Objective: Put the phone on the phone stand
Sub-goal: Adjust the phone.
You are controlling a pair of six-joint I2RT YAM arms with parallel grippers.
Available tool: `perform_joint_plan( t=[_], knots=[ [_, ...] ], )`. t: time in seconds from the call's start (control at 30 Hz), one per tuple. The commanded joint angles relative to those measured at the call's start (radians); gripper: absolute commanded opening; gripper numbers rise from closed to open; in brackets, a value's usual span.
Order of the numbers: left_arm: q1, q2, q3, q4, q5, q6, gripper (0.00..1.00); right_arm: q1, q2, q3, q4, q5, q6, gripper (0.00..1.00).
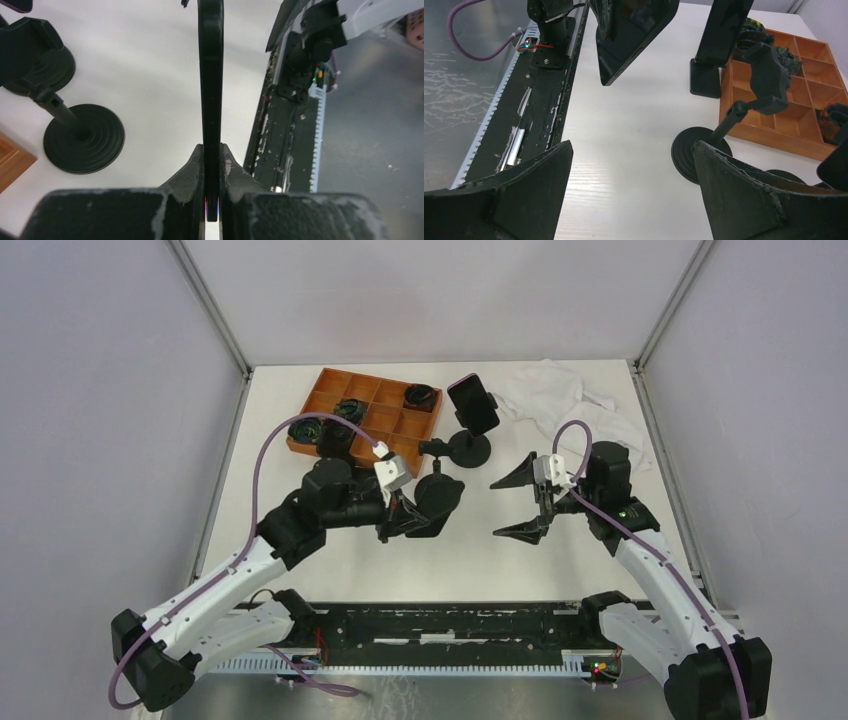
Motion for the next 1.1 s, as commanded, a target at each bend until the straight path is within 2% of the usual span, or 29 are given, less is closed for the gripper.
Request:
perform_joint_plan(
  t=[0.0, 0.27, 0.43, 0.6, 0.73, 0.93, 1.07],
  knots=[
    [0.004, 0.007, 0.029, 0.210, 0.080, -0.187, 0.02, -0.002, -0.010, -0.004, 0.092, -0.041, 0.071, 0.96],
    [-0.016, -0.066, -0.129, 0.475, 0.016, -0.385, 0.02, 0.000, -0.005, -0.032, 0.232, -0.080, 0.235, 0.94],
    [-0.067, -0.054, -0.167, 0.579, -0.020, -0.423, 0.02, 0.038, 0.014, -0.024, 0.247, -0.075, 0.273, 0.94],
    [-0.163, 0.020, -0.134, 0.560, -0.045, -0.370, 0.02, 0.083, 0.043, -0.004, 0.238, -0.053, 0.289, 0.93],
    [-0.226, 0.078, -0.085, 0.462, -0.093, -0.269, 0.02, 0.118, 0.067, 0.019, 0.219, -0.056, 0.309, 0.92],
    [-0.231, 0.099, -0.046, 0.374, -0.121, -0.178, 0.02, 0.160, 0.075, 0.029, 0.217, -0.068, 0.346, 0.90],
    [-0.231, 0.114, -0.039, 0.372, -0.100, -0.158, 0.02, 0.180, 0.098, 0.022, 0.282, -0.068, 0.435, 0.82]
  ],
)
